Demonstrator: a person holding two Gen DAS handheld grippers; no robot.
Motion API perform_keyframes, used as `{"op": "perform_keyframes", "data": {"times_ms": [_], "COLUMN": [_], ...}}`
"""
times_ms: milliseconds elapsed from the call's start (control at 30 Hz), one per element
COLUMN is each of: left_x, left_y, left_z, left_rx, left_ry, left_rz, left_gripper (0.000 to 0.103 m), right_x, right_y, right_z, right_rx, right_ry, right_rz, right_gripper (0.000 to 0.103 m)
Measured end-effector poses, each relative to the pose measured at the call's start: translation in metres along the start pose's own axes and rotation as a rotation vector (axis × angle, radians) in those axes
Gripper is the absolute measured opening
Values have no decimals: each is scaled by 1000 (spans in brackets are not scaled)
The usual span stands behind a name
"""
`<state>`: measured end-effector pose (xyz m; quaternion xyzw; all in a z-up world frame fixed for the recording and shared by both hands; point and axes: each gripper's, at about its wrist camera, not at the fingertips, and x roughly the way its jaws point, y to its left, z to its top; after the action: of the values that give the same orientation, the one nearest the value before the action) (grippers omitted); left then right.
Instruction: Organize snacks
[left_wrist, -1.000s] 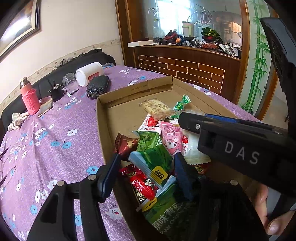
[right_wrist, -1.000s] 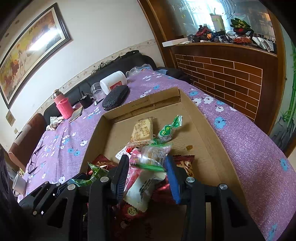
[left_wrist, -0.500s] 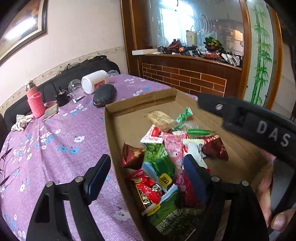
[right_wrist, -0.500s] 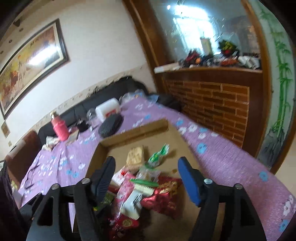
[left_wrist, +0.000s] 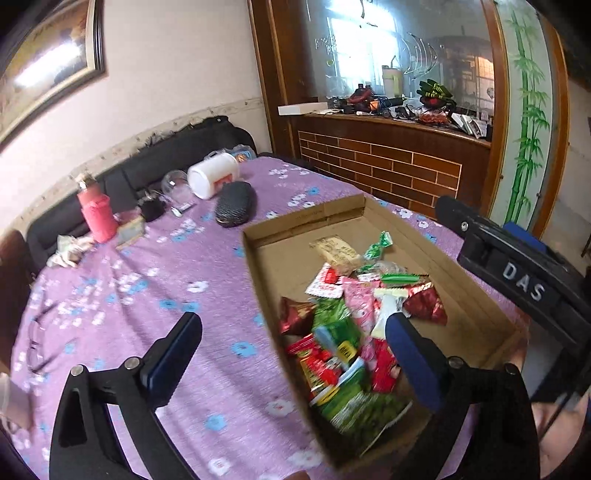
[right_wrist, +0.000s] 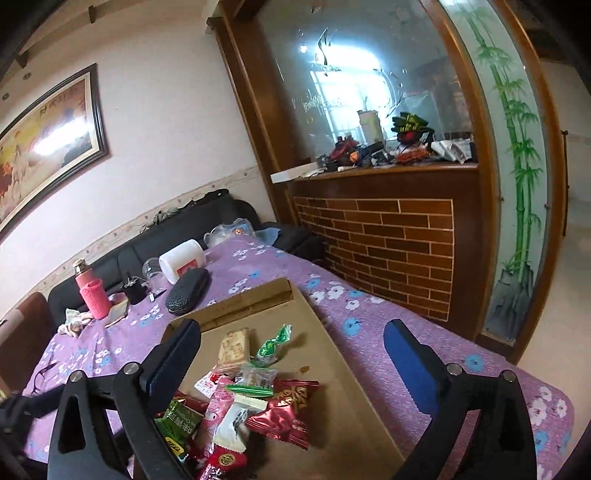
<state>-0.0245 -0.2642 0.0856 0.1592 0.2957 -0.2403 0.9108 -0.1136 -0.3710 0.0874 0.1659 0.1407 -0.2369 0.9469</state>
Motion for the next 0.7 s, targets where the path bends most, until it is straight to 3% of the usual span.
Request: {"op": "perform_keyframes", "data": {"times_ms": [267,367,433,600,700], "left_x": [-38,-44,-46,-46,-42], "left_y": [13,19,22,34,33], "left_z": [-38,-54,-61,-63,-66], "left_rx": [10,15,21,-33,-26], "left_ry": [-11,-29,-41,-47,-37], "left_rz": [9,64,92,47,139], "left_gripper": [102,102,102,102,102], "right_x": [-45,-61,-74,-84,-83], "right_y": [12,19,19,27,33], "right_z": [-29,-47,-49,-53,-52], "right_rx": [-45,-86,-85,-118,-146], "right_ry": [-7,2,-46,-104,-105], "right_rz": [23,21,10,-50,-50], "right_gripper": [102,102,102,102,102]}}
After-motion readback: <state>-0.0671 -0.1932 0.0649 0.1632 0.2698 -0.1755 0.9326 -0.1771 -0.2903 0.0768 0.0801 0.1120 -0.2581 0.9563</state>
